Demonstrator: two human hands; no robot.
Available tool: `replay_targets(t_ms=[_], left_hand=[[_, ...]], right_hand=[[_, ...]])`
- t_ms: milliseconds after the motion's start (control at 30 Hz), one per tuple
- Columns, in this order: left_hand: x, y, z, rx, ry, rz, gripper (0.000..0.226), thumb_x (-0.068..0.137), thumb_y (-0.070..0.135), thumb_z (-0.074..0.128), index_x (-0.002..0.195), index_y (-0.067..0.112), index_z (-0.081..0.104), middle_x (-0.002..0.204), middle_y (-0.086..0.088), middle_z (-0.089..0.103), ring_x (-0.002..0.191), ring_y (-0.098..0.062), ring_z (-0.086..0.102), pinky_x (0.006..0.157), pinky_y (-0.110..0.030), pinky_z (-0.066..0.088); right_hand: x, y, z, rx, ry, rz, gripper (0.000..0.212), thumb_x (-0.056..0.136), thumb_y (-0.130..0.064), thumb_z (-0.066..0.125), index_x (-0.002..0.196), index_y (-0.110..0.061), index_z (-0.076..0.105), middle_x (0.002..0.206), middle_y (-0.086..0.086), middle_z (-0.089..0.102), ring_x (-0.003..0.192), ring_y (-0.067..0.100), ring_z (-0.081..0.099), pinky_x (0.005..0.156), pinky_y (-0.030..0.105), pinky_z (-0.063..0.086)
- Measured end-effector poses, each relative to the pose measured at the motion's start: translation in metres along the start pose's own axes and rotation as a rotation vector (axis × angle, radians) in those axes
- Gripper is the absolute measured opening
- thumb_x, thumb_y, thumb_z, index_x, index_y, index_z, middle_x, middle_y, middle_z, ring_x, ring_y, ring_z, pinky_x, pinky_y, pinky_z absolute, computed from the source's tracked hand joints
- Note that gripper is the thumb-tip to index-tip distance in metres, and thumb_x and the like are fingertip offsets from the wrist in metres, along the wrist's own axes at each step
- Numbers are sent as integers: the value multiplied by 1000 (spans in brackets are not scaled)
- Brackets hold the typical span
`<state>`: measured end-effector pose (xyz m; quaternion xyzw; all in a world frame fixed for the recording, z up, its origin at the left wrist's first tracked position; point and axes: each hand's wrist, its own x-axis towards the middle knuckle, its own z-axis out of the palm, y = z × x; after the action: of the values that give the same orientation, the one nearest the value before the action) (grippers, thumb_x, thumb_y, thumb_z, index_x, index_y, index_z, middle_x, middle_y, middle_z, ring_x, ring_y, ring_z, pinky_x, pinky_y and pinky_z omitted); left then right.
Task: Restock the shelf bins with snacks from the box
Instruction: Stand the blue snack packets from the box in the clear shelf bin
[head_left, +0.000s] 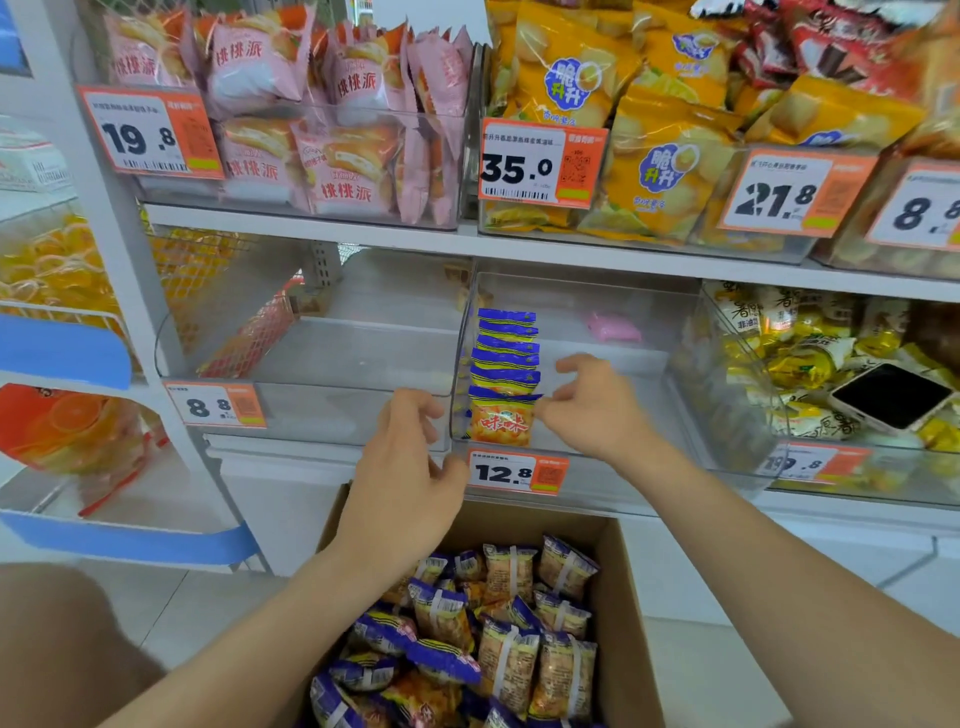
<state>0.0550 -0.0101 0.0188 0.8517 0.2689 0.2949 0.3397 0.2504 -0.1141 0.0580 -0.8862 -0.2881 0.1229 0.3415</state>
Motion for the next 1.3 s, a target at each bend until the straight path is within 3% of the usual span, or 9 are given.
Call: replay_targets(t_ms=[67, 167, 333, 467, 733, 1067, 1133, 1233, 1300], left_hand=[[-7, -1, -1, 50, 15, 32, 25, 93, 22, 68, 106, 31, 49, 89, 12, 56, 75, -6, 60, 59, -16, 41], [-19, -6, 0, 152, -227, 109, 19, 89, 21, 67, 92, 35, 54, 67, 6, 62, 67, -7, 61, 58, -18, 44], [-41, -40, 18, 563, -735, 184, 17, 91, 24, 67, 103, 36, 60, 94, 12, 65, 87, -8, 64, 79, -37, 59], [-57, -64, 44, 856, -869, 325, 24, 93, 27, 71, 114, 20, 64, 116, -2, 63, 108, -26, 62, 90, -45, 57], [-79, -89, 79, 1020, -936, 403, 16, 97, 9, 66, 111, 16, 65, 111, -7, 67, 99, -31, 65, 88, -47, 55], [-50, -40, 53, 295, -733, 124, 27, 87, 25, 76, 111, 33, 70, 108, 11, 55, 96, -8, 58, 84, -28, 50], [-44, -23, 37, 156, -659, 133, 27, 87, 25, 80, 111, 33, 70, 106, 15, 58, 96, -5, 58, 88, -27, 49], [-42, 0, 12, -53, -561, 157, 28, 85, 16, 84, 104, 32, 71, 105, 15, 67, 100, -3, 65, 92, -33, 54], [-42, 9, -1, -125, -507, 180, 34, 81, 11, 87, 103, 31, 70, 109, 14, 65, 103, -5, 67, 90, -36, 57]], right_hand=[[-34, -8, -5, 21, 188, -257, 29, 89, -12, 67, 118, -19, 67, 86, -6, 73, 76, 8, 67, 67, 22, 52], [-89, -13, -3, 16, 8, -453, 23, 88, -6, 60, 92, -24, 74, 70, -11, 70, 63, 4, 66, 56, 14, 46], [-133, 13, 27, -276, -500, -432, 26, 91, -14, 55, 101, -21, 78, 74, -12, 69, 65, 6, 65, 73, 35, 62], [-142, 41, 44, -559, -599, -378, 21, 92, -19, 51, 87, -13, 70, 73, 6, 60, 65, 20, 58, 69, 49, 59], [-140, 58, 48, -623, -579, -376, 20, 95, -20, 47, 91, -14, 66, 76, 3, 59, 73, 25, 61, 67, 47, 58], [-125, 50, 35, -337, -406, -67, 37, 108, -22, 43, 77, -11, 60, 69, 3, 60, 63, 19, 61, 59, 39, 51], [-120, 46, 31, -252, -432, 70, 23, 109, -22, 44, 96, -7, 57, 83, 8, 60, 74, 23, 64, 60, 38, 52], [-116, 40, 19, 180, -498, 397, 42, 107, -43, 50, 130, -8, 54, 107, 25, 70, 76, 31, 75, 71, 42, 65], [-118, 35, 10, 524, -559, 514, 38, 106, -38, 58, 125, -5, 61, 106, 26, 74, 75, 29, 77, 76, 41, 66]])
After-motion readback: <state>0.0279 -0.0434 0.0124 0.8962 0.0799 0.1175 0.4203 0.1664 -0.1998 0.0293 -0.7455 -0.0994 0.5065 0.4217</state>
